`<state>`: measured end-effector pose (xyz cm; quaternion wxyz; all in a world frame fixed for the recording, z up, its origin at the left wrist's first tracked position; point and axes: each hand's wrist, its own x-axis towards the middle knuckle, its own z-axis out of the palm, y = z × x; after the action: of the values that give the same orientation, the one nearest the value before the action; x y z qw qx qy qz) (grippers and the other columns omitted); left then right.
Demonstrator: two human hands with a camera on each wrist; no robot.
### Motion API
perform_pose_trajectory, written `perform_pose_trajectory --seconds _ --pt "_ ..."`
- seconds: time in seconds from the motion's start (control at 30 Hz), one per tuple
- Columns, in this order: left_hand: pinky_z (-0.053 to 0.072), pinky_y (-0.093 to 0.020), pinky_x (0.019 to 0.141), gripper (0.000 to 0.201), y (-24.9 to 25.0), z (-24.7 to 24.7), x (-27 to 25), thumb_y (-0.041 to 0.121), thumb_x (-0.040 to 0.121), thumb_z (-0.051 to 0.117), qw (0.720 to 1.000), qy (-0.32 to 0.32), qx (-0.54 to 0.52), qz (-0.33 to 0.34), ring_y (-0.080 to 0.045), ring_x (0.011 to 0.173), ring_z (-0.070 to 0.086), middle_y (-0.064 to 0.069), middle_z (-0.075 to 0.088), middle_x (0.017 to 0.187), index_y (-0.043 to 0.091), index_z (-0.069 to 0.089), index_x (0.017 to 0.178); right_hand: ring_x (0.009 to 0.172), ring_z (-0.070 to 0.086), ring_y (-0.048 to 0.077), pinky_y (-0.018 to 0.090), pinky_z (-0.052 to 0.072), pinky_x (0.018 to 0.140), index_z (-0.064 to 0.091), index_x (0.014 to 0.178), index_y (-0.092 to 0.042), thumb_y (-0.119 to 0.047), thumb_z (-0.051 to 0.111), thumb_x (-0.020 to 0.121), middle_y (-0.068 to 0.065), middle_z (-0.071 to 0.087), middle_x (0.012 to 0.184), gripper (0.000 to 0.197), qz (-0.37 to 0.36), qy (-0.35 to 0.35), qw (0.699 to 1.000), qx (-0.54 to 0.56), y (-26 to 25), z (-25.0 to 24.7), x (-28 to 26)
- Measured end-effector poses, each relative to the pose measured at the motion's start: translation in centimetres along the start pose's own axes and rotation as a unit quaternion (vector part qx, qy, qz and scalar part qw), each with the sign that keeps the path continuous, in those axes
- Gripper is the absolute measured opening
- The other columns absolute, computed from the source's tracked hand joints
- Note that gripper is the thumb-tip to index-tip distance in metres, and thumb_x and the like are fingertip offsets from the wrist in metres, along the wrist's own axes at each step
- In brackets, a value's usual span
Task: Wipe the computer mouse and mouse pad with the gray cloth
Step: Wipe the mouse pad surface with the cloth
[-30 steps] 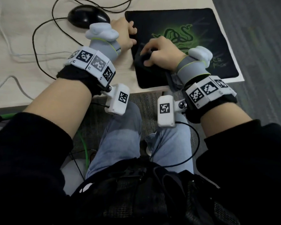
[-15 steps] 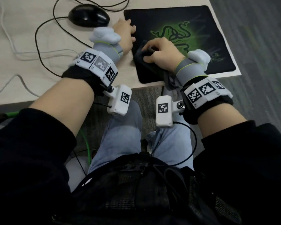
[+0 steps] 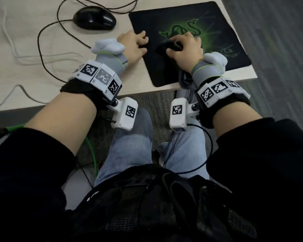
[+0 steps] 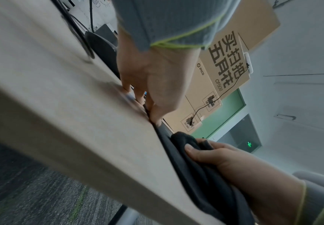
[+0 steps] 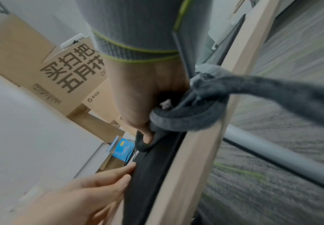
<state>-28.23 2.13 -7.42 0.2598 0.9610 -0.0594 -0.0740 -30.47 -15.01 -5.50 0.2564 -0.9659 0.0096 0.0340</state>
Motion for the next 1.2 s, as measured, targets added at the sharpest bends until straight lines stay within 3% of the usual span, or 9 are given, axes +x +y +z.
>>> perform_pose_trajectory --seconds 0.1,0.2,0.27,0.47,0.63,0.8,1.0,1.1,1.2 --pt "0.022 -0.031 0.119 0.044 0.4 -0.1 -0.1 0.017 0.094 0.050 1.000 0.002 0.009 -0.004 -0.024 0.141 0.034 0.003 0.031 0.155 0.019 0.049 0.138 0.132 0.035 0.031 0.041 0.031 0.111 0.060 0.123 -0.029 -0.036 0.062 0.084 0.008 0.049 0.132 0.040 -0.014 -0.046 0.999 -0.003 -0.6 0.2 -0.3" --pt "0.023 -0.029 0.117 0.043 0.4 -0.1 0.0 0.018 0.094 0.050 1.000 0.005 0.026 -0.009 -0.025 0.140 0.035 0.005 0.032 0.155 0.022 0.049 0.137 0.118 0.048 0.031 0.047 0.039 0.103 0.069 0.110 -0.026 -0.041 0.064 0.062 -0.001 0.049 0.100 0.050 -0.076 -0.148 0.986 0.026 -2.0 1.3 -1.7" --pt "0.024 -0.027 0.116 0.043 0.5 -0.2 -0.1 0.018 0.094 0.051 1.000 0.007 0.025 -0.013 -0.024 0.139 0.036 0.005 0.033 0.154 0.022 0.050 0.137 0.110 0.051 0.026 0.045 0.041 0.100 0.070 0.108 -0.025 -0.044 0.059 0.056 -0.004 0.049 0.096 0.056 -0.076 -0.149 0.985 0.040 -2.1 1.5 -2.1" --pt "0.025 -0.023 0.115 0.044 0.6 -0.2 -0.2 0.015 0.092 0.051 0.999 0.029 0.002 -0.023 -0.018 0.139 0.037 0.007 0.037 0.152 0.022 0.051 0.135 0.131 0.036 0.029 0.038 0.030 0.107 0.058 0.123 -0.026 -0.037 0.058 0.087 0.002 0.050 0.135 0.038 0.048 0.025 0.998 0.033 1.4 -0.4 -0.8" --pt "0.022 -0.031 0.119 0.044 1.0 0.1 -0.5 0.015 0.094 0.047 1.000 0.014 0.014 -0.019 -0.021 0.141 0.035 0.006 0.032 0.155 0.022 0.049 0.137 0.129 0.038 0.029 0.038 0.031 0.104 0.062 0.117 -0.029 -0.038 0.064 0.082 0.003 0.054 0.129 0.036 -0.011 -0.027 0.999 0.016 -0.3 0.5 -2.0" --pt "0.017 -0.044 0.119 0.050 1.4 0.7 -0.8 0.036 0.097 0.040 0.995 -0.005 0.091 -0.031 -0.020 0.145 0.023 0.005 0.020 0.159 0.027 0.034 0.145 0.121 0.041 0.029 0.038 0.033 0.098 0.065 0.112 -0.026 -0.036 0.065 0.082 0.005 0.058 0.118 0.032 -0.081 -0.048 0.995 0.033 -1.2 1.7 -3.5" --pt "0.013 -0.055 0.117 0.052 1.9 0.6 -1.1 0.037 0.094 0.047 0.994 0.005 0.093 -0.049 -0.022 0.144 0.024 0.008 0.021 0.158 0.029 0.036 0.144 0.127 0.039 0.028 0.035 0.032 0.102 0.062 0.119 -0.025 -0.037 0.061 0.084 0.003 0.055 0.129 0.037 0.059 0.088 0.993 0.049 3.1 -0.5 -3.0" --pt "0.013 -0.056 0.117 0.052 2.0 0.5 -1.2 0.038 0.094 0.048 0.995 0.005 0.090 -0.051 -0.023 0.143 0.027 0.008 0.022 0.158 0.030 0.037 0.144 0.130 0.037 0.030 0.037 0.030 0.106 0.061 0.120 -0.023 -0.036 0.061 0.085 0.004 0.053 0.133 0.037 0.062 0.054 0.996 0.037 3.0 -0.7 -2.5" --pt "0.012 -0.056 0.117 0.052 2.0 0.5 -1.3 0.039 0.093 0.048 0.995 0.005 0.089 -0.054 -0.021 0.143 0.027 0.009 0.022 0.158 0.030 0.037 0.144 0.125 0.045 0.030 0.042 0.036 0.106 0.065 0.117 -0.023 -0.035 0.067 0.080 0.005 0.058 0.122 0.039 -0.025 -0.027 0.999 0.040 0.8 0.6 -2.9"
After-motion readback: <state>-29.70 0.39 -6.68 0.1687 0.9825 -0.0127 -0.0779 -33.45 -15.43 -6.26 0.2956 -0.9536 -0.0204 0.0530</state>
